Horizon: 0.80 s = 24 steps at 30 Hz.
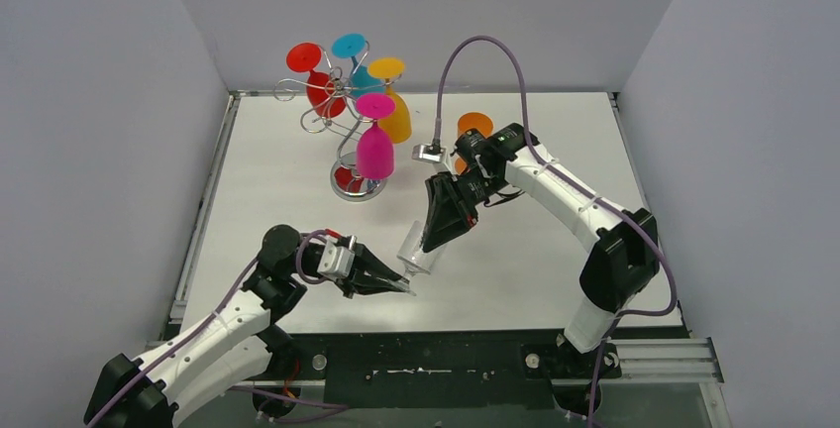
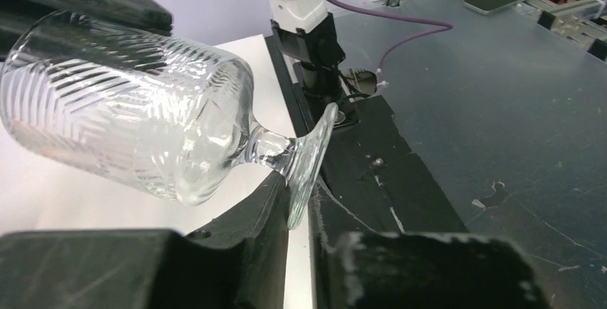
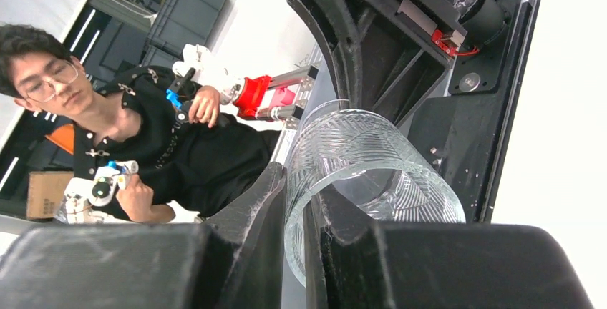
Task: Take the wine glass off the wine glass rack
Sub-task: Place the wine glass at the center of the board.
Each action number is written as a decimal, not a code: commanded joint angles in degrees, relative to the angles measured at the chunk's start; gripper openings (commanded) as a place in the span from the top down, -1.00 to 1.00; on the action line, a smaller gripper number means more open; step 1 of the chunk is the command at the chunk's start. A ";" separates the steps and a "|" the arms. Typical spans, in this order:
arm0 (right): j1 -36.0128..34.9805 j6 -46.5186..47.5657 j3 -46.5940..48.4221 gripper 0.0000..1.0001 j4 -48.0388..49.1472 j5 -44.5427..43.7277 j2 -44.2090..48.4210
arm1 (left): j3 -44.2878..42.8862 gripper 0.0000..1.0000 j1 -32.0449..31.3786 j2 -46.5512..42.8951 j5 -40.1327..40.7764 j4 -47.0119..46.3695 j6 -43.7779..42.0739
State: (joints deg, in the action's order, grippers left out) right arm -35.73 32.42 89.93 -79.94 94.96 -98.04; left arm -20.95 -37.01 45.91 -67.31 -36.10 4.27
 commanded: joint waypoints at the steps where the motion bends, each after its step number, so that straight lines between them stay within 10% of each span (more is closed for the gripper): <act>1: -0.34 5.99 2.14 1.00 -0.47 -1.35 2.72 | -1.56 0.61 0.63 -2.19 6.82 -3.47 2.22; 11: 1.74 5.39 2.39 1.00 -0.48 -3.22 3.14 | -0.67 -0.22 0.87 -6.76 14.36 -0.31 1.14; 19: 4.08 3.35 2.69 1.00 0.17 -5.86 1.74 | -4.36 -0.38 0.91 -10.25 23.03 14.68 -5.85; 24: 3.39 -25.49 -2.13 1.00 24.55 -19.94 5.90 | -5.00 -0.42 0.91 -11.69 24.99 18.06 -8.19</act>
State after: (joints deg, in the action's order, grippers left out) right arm -31.83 30.70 90.21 -77.38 84.68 -97.25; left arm -22.87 -36.29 35.59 -46.04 -22.28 -0.38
